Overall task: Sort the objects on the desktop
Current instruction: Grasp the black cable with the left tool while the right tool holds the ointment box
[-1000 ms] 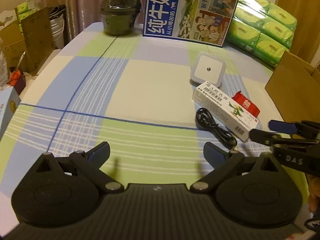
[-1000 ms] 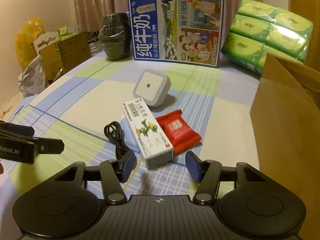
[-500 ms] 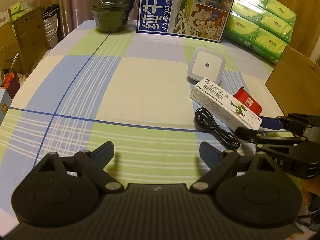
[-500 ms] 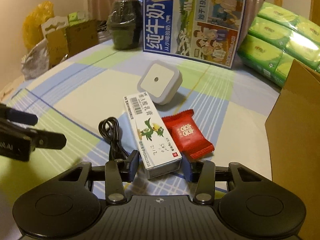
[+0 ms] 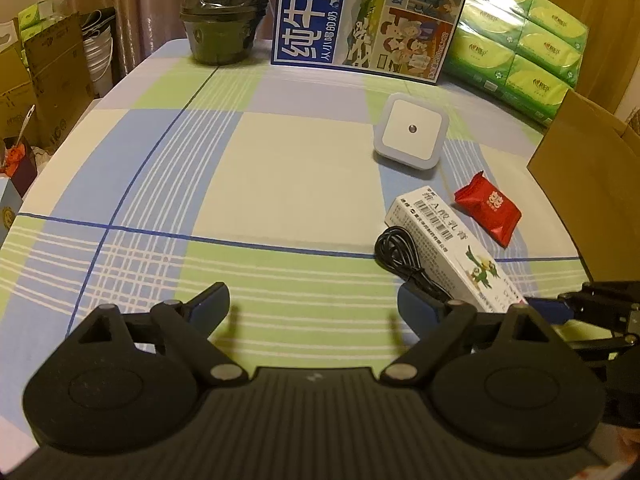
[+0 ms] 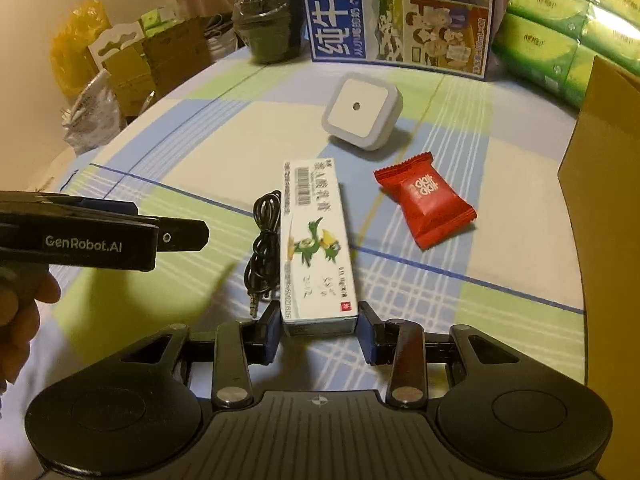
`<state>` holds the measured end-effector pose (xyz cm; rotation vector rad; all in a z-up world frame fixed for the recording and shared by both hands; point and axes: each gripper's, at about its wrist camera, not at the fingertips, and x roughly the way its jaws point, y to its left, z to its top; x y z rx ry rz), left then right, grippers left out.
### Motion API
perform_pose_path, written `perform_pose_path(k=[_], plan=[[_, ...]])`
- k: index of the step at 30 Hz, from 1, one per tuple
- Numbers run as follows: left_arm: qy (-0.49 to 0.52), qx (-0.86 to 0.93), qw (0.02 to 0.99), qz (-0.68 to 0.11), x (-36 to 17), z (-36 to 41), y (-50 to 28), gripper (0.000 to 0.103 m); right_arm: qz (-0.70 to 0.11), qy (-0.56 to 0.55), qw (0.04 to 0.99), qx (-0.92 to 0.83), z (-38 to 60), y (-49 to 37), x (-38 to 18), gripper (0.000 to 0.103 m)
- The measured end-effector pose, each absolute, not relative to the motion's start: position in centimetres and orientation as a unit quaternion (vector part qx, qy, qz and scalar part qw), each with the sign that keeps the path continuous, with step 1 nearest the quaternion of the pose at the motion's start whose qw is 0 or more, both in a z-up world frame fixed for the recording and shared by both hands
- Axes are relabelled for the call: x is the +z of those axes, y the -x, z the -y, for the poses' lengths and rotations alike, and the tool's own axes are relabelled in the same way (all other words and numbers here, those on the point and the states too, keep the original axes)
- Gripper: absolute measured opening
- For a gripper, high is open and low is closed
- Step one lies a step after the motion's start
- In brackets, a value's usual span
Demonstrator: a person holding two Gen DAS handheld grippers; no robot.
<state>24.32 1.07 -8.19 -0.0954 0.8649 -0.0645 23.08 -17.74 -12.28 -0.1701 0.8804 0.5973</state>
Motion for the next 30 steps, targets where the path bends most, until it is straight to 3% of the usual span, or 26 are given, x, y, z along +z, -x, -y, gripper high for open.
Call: perform_pose_path(k=[5, 11, 13, 15, 30], plan=[[0.047, -0.032, 0.906, -0.420, -8.4, -1.2, -24.4, 0.088, -0.403, 0.088, 0.865, 0.284, 17.5, -23.7, -12.7, 0.039], [0.052, -0.057, 0.906, -0.416, -8.8, 0.2, -25.1, 0.080, -0.407, 0.105, 0.867, 0.267, 17.7, -24.0, -12.5, 0.038], [0.054, -0.065, 0.905, -0.417, -9.0, 0.9, -25.5, 0.071, -0.407, 0.116, 0.870, 0.255, 18.0, -23.9, -12.4, 0.037], [0.050, -0.079, 0.905, -0.416, -9.1, 1.8, -25.9, 0.068, -0.407, 0.120, 0.870, 0.250, 18.5, -24.0, -12.4, 0.037], [0.032, -0.135, 0.903, -0.408, -9.9, 4.3, -27.2, 0.054, -0.413, 0.101, 0.872, 0.243, 20.1, -24.5, -12.3, 0.037]])
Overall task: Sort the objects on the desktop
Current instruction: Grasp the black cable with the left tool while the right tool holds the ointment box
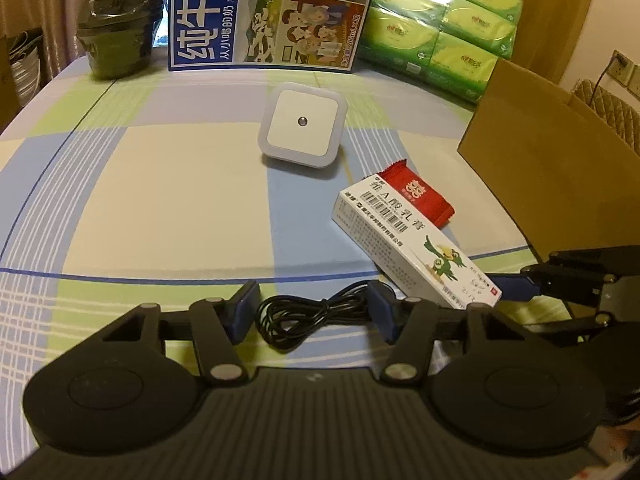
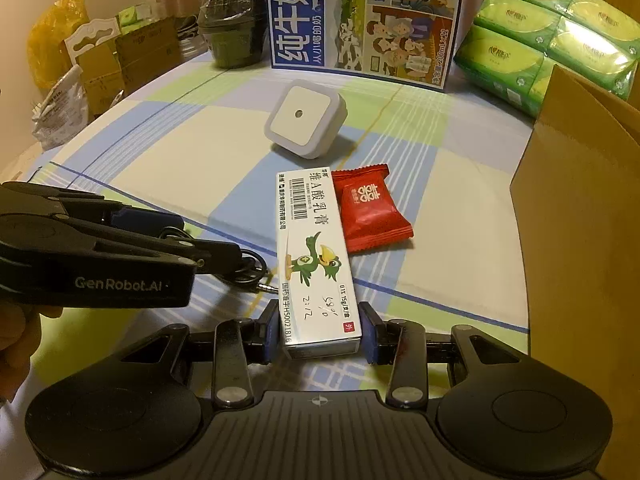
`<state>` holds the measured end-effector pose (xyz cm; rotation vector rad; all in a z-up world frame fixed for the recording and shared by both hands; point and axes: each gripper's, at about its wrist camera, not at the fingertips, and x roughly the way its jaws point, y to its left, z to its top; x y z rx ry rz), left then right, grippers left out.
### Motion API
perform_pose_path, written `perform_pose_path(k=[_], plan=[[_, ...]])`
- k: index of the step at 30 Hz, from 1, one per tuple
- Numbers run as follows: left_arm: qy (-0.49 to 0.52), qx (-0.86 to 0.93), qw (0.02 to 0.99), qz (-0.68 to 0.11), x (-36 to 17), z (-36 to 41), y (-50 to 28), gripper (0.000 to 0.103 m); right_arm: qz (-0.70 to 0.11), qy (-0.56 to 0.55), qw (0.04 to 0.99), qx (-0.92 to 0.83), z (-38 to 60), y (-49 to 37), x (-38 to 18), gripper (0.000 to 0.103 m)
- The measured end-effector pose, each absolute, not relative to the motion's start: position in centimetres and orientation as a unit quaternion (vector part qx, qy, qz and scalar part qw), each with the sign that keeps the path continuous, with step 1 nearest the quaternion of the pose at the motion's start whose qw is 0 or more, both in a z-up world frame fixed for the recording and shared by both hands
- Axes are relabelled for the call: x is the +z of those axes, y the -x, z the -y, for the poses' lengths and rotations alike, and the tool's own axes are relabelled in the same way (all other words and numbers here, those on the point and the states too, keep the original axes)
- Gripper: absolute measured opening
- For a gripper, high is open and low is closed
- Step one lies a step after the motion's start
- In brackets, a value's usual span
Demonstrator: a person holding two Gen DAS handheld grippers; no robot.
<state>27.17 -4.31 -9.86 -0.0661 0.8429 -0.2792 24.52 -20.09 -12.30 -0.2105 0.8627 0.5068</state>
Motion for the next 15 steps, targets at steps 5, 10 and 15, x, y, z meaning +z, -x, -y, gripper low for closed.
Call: perform_pose_path(k=[5, 10, 15], plan=[[0.025, -0.150, 0.896, -0.417, -9.7, 3.6, -26.8, 0.053, -0.417, 0.099, 0.869, 0.247, 20.1, -24.3, -12.3, 0.036], [0.003, -0.163, 0.887, -0.433, -9.6, 3.4, -25.3, 0.043, -0.424, 0.093, 0.866, 0.247, 20.4, -23.8, -12.2, 0.036], [-0.035, -0.174, 0.878, -0.444, -9.3, 3.6, -23.4, 0.031, -0.439, 0.083, 0.861, 0.241, 20.9, -22.6, -11.8, 0.036]])
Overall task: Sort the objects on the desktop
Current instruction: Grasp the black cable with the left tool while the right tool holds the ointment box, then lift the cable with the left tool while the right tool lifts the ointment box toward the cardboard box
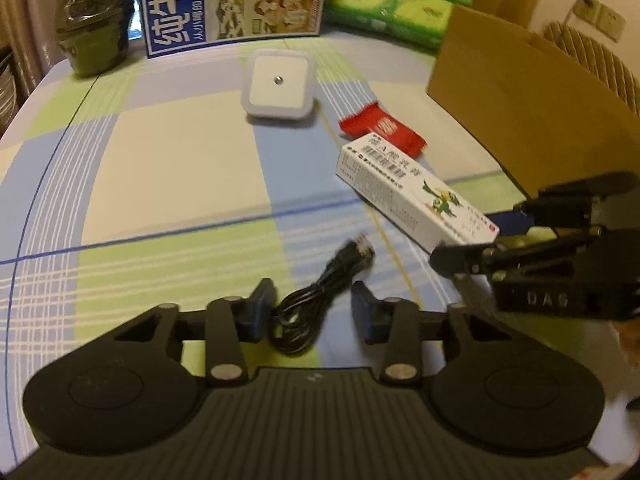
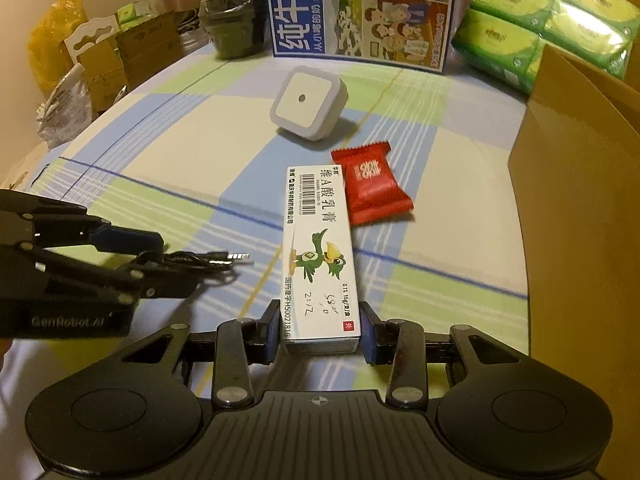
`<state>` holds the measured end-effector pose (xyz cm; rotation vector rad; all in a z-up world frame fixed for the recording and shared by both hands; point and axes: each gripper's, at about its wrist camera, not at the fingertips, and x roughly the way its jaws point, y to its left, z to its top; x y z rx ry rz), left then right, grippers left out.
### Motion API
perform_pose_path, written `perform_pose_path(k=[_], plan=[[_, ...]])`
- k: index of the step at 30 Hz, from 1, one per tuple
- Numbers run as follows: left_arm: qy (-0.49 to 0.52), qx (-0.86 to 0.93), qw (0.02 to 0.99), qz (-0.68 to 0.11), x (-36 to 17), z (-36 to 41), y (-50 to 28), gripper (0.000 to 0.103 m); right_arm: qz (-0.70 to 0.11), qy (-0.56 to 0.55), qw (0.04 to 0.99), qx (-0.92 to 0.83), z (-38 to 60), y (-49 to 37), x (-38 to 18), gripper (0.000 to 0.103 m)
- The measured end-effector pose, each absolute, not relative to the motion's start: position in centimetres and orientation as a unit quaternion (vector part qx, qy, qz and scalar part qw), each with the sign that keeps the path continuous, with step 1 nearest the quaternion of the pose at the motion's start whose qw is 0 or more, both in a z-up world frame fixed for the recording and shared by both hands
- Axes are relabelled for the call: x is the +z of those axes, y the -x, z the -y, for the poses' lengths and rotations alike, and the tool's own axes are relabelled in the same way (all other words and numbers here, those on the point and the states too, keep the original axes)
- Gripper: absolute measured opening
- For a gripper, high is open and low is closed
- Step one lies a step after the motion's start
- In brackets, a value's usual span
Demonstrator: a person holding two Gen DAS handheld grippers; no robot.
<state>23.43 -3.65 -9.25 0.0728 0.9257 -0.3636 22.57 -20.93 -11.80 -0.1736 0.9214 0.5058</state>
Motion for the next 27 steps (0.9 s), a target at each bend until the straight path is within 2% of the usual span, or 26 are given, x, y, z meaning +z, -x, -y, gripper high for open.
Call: perform_pose_path(k=[4, 11, 18, 20, 24, 27], plan=[[-0.047, -0.180, 0.872, -0.453, -8.9, 3.5, -21.9, 0.023, -0.447, 0.072, 0.860, 0.238, 21.6, -21.1, -11.2, 0.036], [-0.064, -0.186, 0.876, -0.441, -7.9, 3.4, -19.6, 0.023, -0.445, 0.055, 0.863, 0.234, 22.0, -19.1, -10.1, 0.036], [-0.059, -0.183, 0.888, -0.417, -8.4, 4.2, -21.3, 0.025, -0.450, 0.058, 0.862, 0.226, 22.3, -19.7, -11.1, 0.036], [-0.066, -0.186, 0.890, -0.411, -8.6, 4.7, -21.8, 0.025, -0.454, 0.051, 0.859, 0.230, 22.5, -20.0, -11.4, 0.039], [-0.068, -0.187, 0.893, -0.404, -8.9, 5.3, -22.8, 0.025, -0.449, 0.048, 0.862, 0.229, 22.6, -20.2, -11.5, 0.055], [-0.073, -0.187, 0.890, -0.409, -9.5, 5.7, -23.3, 0.025, -0.446, 0.045, 0.864, 0.228, 22.7, -20.5, -11.5, 0.055]])
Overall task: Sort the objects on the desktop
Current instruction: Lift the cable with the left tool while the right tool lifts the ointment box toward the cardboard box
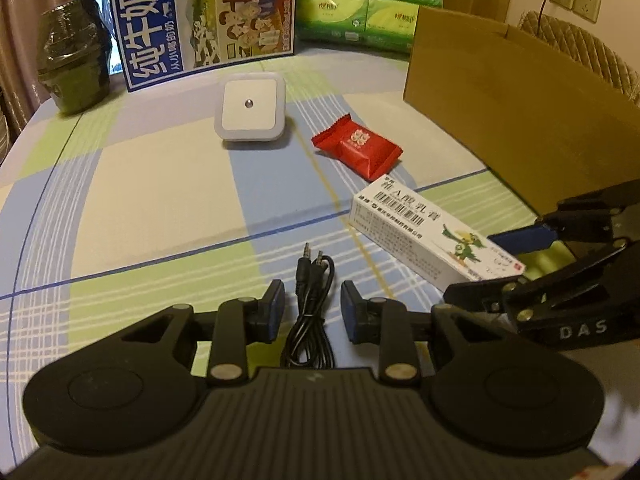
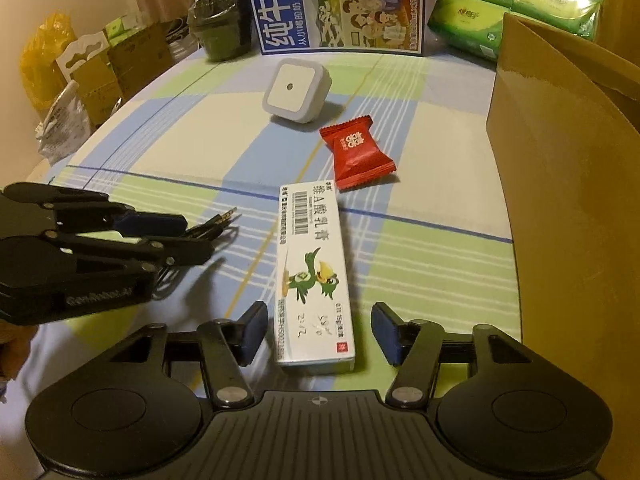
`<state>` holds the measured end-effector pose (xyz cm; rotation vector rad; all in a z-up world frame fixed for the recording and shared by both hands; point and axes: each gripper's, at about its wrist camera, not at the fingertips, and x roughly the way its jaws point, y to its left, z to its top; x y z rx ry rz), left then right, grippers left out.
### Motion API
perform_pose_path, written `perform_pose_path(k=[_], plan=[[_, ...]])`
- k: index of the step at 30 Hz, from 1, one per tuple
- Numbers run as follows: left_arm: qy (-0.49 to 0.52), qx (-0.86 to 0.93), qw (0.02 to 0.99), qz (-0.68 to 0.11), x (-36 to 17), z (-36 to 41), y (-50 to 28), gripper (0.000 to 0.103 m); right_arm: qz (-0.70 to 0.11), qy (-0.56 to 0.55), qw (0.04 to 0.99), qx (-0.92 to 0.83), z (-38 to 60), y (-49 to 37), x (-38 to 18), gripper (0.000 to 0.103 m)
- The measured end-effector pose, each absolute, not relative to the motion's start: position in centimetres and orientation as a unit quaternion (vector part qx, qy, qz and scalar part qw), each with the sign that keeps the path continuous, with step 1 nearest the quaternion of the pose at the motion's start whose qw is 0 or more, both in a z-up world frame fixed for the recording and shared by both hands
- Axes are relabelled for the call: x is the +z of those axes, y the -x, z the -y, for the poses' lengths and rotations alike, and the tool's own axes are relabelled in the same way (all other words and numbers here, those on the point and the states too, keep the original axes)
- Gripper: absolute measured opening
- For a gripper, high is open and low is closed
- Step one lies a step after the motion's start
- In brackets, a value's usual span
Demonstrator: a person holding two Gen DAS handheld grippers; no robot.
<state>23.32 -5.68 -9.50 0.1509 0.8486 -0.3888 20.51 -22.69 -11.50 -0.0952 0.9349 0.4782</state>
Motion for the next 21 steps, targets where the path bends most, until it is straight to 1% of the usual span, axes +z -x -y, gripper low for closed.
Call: perform_pose_path(k=[2, 3, 4, 5, 17, 19, 21], plan=[[-0.081, -0.191, 0.889, -0.409, -9.8, 5.8, -23.5, 0.026, -0.442, 0.045, 0.866, 0.229, 22.7, -20.6, -11.5, 0.055], [-0.082, -0.192, 0.888, -0.409, -9.8, 5.8, -23.5, 0.024, -0.439, 0.047, 0.867, 0.229, 22.7, -20.7, -11.4, 0.055], [-0.081, -0.190, 0.888, -0.410, -9.9, 5.7, -23.6, 0.016, -0.436, 0.047, 0.869, 0.230, 22.6, -20.8, -11.4, 0.055], [-0.079, -0.188, 0.888, -0.412, -9.8, 5.7, -23.6, 0.012, -0.433, 0.047, 0.870, 0.231, 22.6, -20.8, -11.4, 0.055], [-0.054, -0.165, 0.890, -0.423, -8.7, 4.4, -23.2, 0.011, -0.407, 0.075, 0.878, 0.239, 20.5, -21.9, -11.9, 0.054], [-0.053, -0.162, 0.888, -0.426, -8.8, 4.3, -23.3, 0.011, -0.408, 0.085, 0.877, 0.240, 20.2, -22.1, -12.3, 0.048], [-0.052, -0.161, 0.888, -0.428, -8.9, 4.2, -23.3, 0.011, -0.406, 0.097, 0.877, 0.240, 19.9, -22.0, -12.5, 0.045]])
